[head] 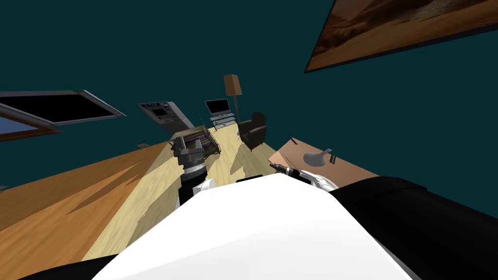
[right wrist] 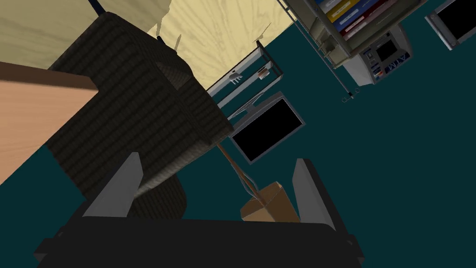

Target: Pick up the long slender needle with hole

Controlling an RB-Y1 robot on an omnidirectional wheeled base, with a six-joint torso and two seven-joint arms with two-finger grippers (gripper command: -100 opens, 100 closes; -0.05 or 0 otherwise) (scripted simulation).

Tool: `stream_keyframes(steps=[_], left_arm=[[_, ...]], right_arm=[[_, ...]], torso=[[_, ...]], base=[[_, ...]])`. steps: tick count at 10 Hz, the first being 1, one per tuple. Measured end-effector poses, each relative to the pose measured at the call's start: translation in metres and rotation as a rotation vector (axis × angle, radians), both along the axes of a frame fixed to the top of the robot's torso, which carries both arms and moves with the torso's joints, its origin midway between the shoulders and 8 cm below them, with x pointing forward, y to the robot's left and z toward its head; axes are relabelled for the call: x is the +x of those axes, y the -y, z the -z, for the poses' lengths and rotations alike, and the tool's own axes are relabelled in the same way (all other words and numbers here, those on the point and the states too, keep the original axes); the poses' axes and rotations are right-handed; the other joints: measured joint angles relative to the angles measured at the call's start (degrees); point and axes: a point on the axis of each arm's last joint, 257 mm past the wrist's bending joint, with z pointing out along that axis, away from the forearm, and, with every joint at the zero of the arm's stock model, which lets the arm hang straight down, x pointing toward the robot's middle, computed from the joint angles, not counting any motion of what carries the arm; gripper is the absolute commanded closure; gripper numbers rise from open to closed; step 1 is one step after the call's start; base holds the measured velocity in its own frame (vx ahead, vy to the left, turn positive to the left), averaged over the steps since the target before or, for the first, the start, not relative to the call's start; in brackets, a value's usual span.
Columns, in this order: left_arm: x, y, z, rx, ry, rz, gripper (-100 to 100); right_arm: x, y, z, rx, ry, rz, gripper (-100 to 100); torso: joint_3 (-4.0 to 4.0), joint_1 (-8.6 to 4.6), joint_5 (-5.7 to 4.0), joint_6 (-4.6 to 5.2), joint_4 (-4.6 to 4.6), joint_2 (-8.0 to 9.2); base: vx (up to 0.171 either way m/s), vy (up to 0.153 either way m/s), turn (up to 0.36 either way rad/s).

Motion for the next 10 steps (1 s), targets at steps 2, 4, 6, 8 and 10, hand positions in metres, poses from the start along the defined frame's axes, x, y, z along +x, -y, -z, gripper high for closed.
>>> stream_keyframes(steps=[2,4,6,8,10], left_arm=[[0.000,0.000,0.000,0.000,0.000,0.000,0],[0.000,0.000,0.000,0.000,0.000,0.000,0],[0.000,0.000,0.000,0.000,0.000,0.000,0],[0.000,0.000,0.000,0.000,0.000,0.000,0],[0.000,0.000,0.000,0.000,0.000,0.000,0]], right_arm=[[-0.011,0.022,0.016,-0.060,-0.045,-0.002,-100],[-0.028,0.050,0.036,-0.129,-0.096,-0.001,-100],[-0.048,0.079,0.051,-0.201,-0.151,0.007,-100],[-0.062,0.102,0.057,-0.260,-0.193,0.006,-100],[-0.068,0.114,0.062,-0.278,-0.209,0.013,-100]], torso=[[-0.01,-0.01,0.00,0.00,0.00,-0.02],[-0.03,-0.06,-0.01,0.00,-0.01,-0.05],[-0.02,-0.05,-0.01,0.00,-0.01,-0.03],[-0.03,-0.07,-0.02,0.00,-0.01,-0.05],[0.05,0.04,0.00,0.01,0.02,0.09]], base=[[0.035,-0.016,0.120],[0.039,-0.018,0.123],[0.037,-0.023,0.116],[0.025,-0.019,0.033],[0.010,-0.003,0.077]])
